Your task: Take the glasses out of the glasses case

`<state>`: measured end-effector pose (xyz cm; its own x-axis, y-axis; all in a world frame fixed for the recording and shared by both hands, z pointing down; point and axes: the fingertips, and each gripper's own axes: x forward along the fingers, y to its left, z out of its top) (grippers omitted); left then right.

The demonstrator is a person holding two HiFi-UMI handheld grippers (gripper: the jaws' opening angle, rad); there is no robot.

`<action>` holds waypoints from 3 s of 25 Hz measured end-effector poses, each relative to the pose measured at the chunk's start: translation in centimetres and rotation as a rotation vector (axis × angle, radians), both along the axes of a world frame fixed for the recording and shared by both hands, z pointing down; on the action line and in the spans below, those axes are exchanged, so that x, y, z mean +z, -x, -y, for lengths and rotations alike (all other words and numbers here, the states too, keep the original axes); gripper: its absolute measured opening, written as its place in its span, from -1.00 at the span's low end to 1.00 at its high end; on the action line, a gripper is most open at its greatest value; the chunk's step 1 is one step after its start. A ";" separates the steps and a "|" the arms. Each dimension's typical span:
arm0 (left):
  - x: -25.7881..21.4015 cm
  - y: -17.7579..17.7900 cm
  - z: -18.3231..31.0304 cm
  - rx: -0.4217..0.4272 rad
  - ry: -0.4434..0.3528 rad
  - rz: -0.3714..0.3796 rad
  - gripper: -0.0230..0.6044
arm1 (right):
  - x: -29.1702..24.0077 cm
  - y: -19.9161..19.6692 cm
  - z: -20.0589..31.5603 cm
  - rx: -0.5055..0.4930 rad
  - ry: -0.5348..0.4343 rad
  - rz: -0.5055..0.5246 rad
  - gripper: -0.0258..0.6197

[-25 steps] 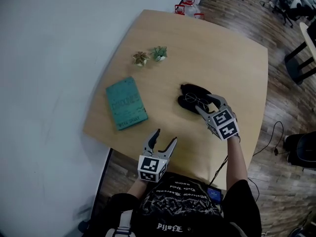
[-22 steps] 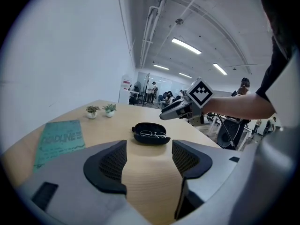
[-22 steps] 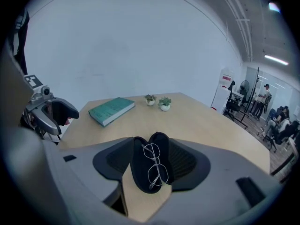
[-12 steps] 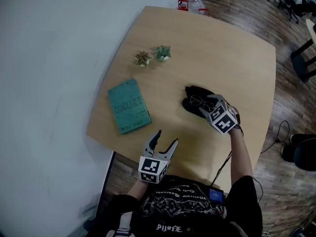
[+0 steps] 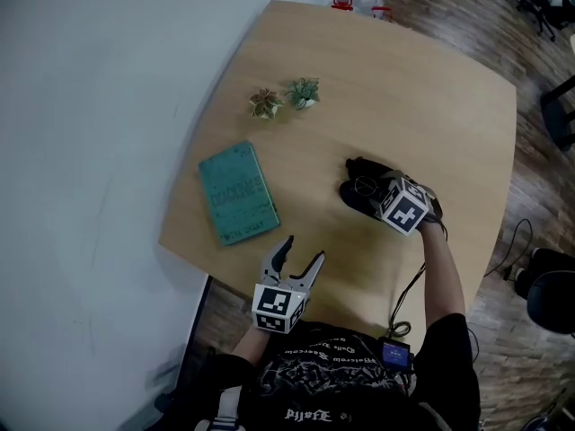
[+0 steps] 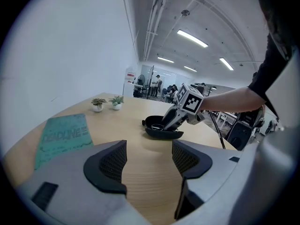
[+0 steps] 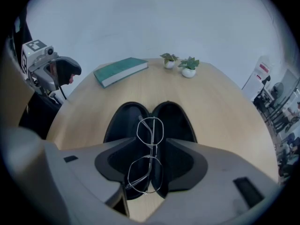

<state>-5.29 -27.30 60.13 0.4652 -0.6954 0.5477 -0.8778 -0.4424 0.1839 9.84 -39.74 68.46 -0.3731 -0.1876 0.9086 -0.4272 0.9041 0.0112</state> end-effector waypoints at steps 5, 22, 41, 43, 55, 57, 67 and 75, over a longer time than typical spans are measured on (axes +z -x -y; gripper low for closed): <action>0.7 0.0 0.4 0.000 0.014 0.009 0.06 | 1.7 -0.1 -0.1 -0.032 0.036 -0.038 -0.27; 1.7 -0.1 0.1 0.002 0.037 0.014 0.06 | 1.7 0.3 0.3 -0.020 0.041 0.025 -0.53; 1.5 -0.4 0.0 0.010 0.032 0.008 0.06 | -1.5 -0.8 0.2 0.198 -0.003 0.214 -0.58; 1.2 -0.5 0.0 0.009 0.026 0.005 0.06 | -2.1 -0.9 -0.1 0.223 -0.014 0.227 -0.58; -0.4 -0.9 0.0 -0.004 -0.013 -0.020 0.06 | -7.2 -1.3 -0.6 0.361 -0.121 0.361 -0.60; -0.8 -1.0 -0.2 -0.006 -0.024 -0.023 0.06 | -8.4 -1.5 -1.0 0.400 -0.141 0.396 -0.60; -2.9 -1.7 -1.7 0.002 -0.072 -0.034 0.06 | -13.3 -2.0 -4.6 0.520 -0.241 0.520 -0.60; -5.4 -2.4 -3.5 0.007 -0.124 -0.065 0.06 | -17.3 -2.9 -8.7 0.626 -0.321 0.650 -0.61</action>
